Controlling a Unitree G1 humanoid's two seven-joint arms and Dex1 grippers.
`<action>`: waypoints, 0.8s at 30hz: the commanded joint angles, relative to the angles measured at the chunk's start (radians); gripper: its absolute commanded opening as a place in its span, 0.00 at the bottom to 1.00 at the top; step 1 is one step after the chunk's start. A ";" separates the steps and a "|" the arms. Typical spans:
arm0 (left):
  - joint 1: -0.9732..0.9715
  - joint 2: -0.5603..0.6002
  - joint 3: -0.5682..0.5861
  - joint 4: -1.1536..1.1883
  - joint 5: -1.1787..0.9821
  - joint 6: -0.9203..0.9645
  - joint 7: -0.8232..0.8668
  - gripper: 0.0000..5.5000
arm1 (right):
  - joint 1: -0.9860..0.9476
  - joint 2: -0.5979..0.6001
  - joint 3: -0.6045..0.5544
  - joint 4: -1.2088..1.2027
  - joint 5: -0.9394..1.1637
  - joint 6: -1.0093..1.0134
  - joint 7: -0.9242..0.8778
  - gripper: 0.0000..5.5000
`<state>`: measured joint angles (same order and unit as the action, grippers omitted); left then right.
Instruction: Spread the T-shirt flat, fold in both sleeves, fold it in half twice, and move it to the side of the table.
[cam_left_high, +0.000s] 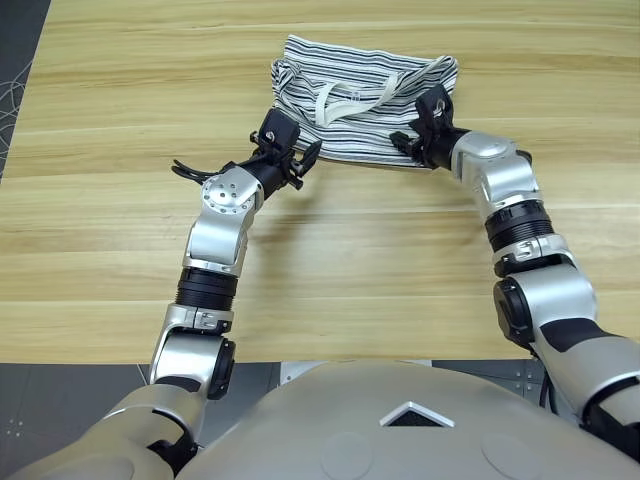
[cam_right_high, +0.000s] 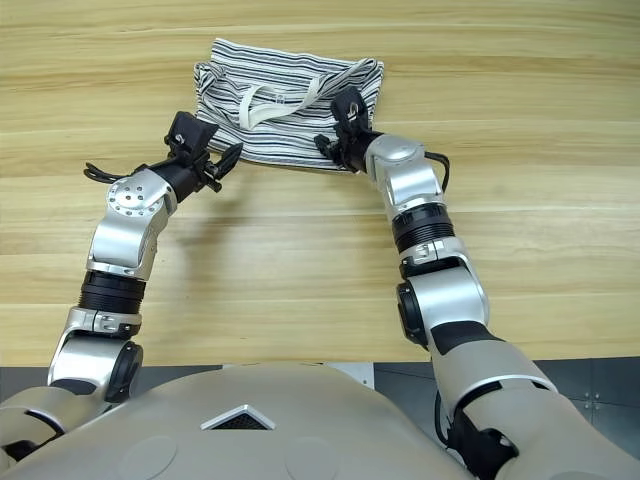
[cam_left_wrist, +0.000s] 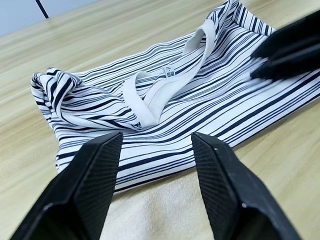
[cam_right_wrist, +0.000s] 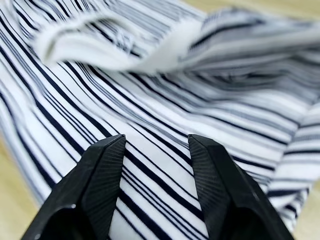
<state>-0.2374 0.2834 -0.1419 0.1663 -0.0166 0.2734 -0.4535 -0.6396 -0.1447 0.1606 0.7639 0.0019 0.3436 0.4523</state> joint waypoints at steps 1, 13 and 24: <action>0.023 -0.002 -0.005 -0.092 -0.028 0.023 -0.030 0.46 | -0.036 0.050 0.048 0.118 -0.082 -0.050 -0.096 0.42; 0.074 0.008 -0.026 -0.250 -0.084 0.120 -0.087 0.46 | 0.195 -0.203 0.181 -0.288 -0.126 0.069 0.273 0.42; 0.275 0.138 -0.270 -0.482 -0.216 0.287 -0.373 0.46 | 0.381 -0.407 0.208 -0.637 -0.110 0.128 0.431 0.42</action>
<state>0.0261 0.3892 -0.3779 -0.2789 -0.2300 0.5416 -0.7976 -0.3060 -0.5156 0.3371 0.1191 -0.1003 0.4516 0.8453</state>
